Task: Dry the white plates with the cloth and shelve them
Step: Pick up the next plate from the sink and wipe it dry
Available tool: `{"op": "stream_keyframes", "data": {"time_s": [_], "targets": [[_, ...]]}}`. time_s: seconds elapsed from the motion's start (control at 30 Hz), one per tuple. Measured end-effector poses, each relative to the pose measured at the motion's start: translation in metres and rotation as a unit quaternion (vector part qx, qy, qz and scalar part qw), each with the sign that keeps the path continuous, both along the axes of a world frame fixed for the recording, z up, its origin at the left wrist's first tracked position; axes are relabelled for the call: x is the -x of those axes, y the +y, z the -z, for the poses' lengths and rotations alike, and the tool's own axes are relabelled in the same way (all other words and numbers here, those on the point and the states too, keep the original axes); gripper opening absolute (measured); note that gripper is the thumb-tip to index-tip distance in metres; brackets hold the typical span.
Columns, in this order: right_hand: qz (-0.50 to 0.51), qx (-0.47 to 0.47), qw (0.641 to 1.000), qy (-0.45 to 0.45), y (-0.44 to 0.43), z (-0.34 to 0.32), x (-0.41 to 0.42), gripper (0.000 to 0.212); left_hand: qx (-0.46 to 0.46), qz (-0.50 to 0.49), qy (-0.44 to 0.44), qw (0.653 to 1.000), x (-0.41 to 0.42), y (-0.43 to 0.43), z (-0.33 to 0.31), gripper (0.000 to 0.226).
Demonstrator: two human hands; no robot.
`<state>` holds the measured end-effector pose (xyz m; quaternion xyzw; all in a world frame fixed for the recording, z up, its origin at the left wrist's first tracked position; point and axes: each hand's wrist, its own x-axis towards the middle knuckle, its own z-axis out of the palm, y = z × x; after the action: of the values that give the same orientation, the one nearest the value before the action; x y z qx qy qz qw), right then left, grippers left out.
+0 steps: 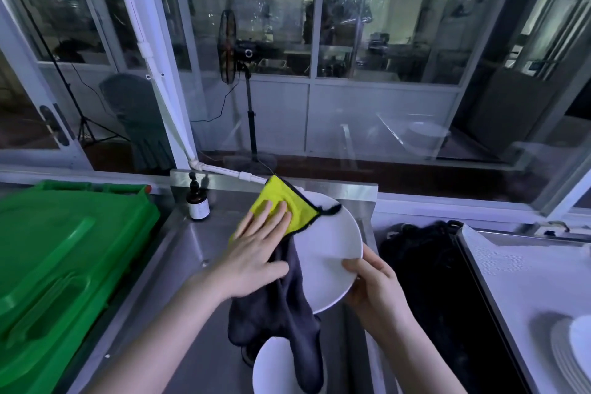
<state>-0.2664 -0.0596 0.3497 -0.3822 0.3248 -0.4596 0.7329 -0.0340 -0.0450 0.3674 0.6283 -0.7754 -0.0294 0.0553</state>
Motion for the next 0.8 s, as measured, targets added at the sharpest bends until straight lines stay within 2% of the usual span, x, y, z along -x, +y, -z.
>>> {"op": "stream_keyframes", "data": {"time_s": [0.2, 0.33, 0.43, 0.5, 0.53, 0.63, 0.7, 0.8], "targets": [[-0.028, 0.019, 0.999, 0.018, 0.005, 0.001, -0.012, 0.036, 0.056, 0.002, -0.038, 0.998, 0.023, 0.012, 0.008, 0.08], [-0.05, 0.035, 0.998, 0.004, 0.011, 0.008, -0.025, 0.037, 0.119, 0.031, -0.011, 0.992, 0.026, -0.011, 0.003, 0.082], [-0.07, 0.051, 0.995, 0.051, 0.008, 0.005, -0.017, 0.043, 0.155, 0.035, 0.009, 0.987, 0.017, -0.025, -0.011, 0.082], [-0.103, 0.082, 0.987, 0.087, 0.004, -0.001, -0.005, 0.047, 0.166, -0.008, 0.071, 0.983, 0.006, -0.03, -0.02, 0.073], [-0.115, 0.096, 0.984, 0.102, 0.001, -0.007, 0.001, 0.047, 0.16, -0.045, 0.134, 0.977, -0.002, -0.031, -0.022, 0.064], [-0.101, 0.128, 0.976, 0.147, -0.008, -0.026, 0.019, 0.047, 0.087, -0.152, 0.333, 0.927, -0.024, -0.03, -0.017, 0.035], [-0.094, 0.162, 0.965, 0.184, -0.015, -0.041, 0.024, 0.039, 0.067, -0.168, 0.379, 0.907, -0.031, -0.025, -0.012, 0.02], [-0.079, 0.234, 0.935, 0.253, -0.025, -0.057, 0.022, 0.024, 0.054, -0.149, 0.425, 0.891, -0.031, -0.02, -0.012, 0.019]]}}
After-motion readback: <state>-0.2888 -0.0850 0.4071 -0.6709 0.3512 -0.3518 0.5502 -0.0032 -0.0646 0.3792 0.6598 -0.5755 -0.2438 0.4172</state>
